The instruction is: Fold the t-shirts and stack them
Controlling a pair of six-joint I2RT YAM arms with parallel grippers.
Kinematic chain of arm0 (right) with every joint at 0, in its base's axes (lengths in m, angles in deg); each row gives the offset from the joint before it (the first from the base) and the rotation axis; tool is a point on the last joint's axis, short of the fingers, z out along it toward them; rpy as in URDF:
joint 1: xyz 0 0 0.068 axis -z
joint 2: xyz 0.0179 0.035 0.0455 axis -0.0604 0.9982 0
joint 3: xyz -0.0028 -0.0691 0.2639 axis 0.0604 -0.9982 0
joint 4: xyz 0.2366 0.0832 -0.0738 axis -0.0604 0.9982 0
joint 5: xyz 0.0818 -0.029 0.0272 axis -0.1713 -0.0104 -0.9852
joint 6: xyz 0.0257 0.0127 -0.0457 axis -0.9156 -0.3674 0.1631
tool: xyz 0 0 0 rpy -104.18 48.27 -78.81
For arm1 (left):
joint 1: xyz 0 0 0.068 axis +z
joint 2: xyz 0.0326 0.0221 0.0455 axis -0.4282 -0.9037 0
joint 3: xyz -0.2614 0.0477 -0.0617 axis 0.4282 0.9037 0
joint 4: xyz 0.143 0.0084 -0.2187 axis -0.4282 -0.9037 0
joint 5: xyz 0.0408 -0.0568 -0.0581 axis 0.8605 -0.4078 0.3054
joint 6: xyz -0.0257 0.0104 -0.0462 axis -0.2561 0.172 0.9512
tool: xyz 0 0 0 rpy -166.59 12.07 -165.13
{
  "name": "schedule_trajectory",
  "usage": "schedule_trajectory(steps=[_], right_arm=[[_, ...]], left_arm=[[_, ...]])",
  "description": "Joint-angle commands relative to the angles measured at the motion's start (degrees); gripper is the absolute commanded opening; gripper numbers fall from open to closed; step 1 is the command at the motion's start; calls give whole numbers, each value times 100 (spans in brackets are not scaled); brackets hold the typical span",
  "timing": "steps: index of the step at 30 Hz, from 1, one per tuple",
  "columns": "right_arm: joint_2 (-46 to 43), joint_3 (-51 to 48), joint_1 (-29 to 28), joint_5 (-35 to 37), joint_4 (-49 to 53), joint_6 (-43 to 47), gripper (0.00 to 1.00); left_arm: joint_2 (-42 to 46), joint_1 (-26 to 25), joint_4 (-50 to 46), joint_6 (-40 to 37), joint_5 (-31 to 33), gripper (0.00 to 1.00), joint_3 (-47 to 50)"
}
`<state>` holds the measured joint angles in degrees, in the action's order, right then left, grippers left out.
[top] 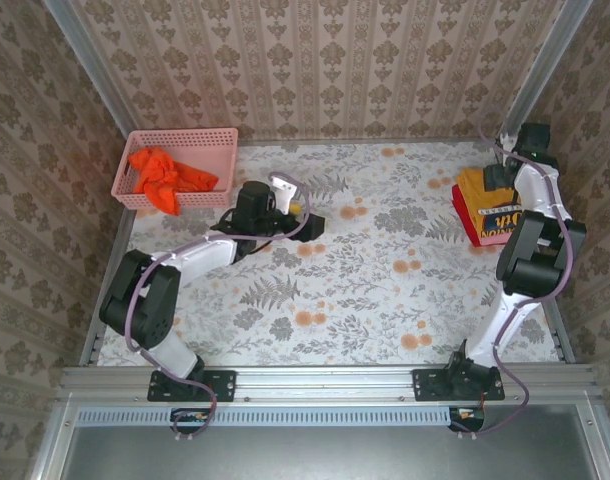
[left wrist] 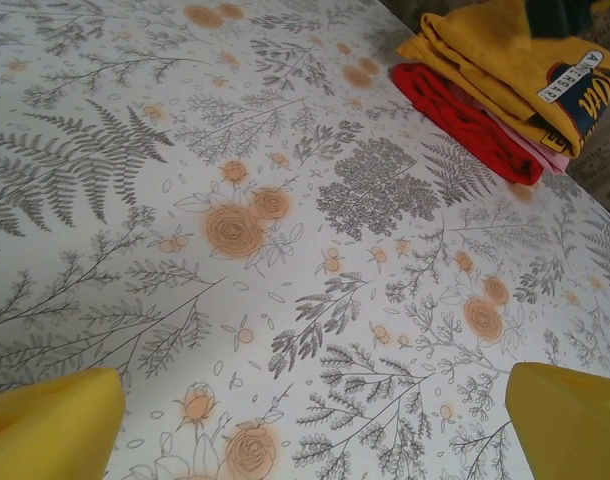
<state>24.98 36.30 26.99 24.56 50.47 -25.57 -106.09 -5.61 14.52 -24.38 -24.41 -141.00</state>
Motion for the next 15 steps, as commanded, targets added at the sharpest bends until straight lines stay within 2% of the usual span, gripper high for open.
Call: schedule_trajectory(steps=[1,3,6,9,15], right_arm=[[277,-193,194,-896,354,-1010,86],[298,-235,272,-1402,378,-1133,87],[125,-330,276,-1741,400,-1101,92],[-387,-606,275,-1868,139,-1127,99],[-1726,-1495,-7,-1969,-784,-1021,100]], left_arm=[[256,152,194,248,-120,100,147],[376,248,251,325,4,100,253],[558,416,351,356,162,100,471],[778,711,237,258,285,100,596],[1476,1119,-72,-333,989,100,1006]])
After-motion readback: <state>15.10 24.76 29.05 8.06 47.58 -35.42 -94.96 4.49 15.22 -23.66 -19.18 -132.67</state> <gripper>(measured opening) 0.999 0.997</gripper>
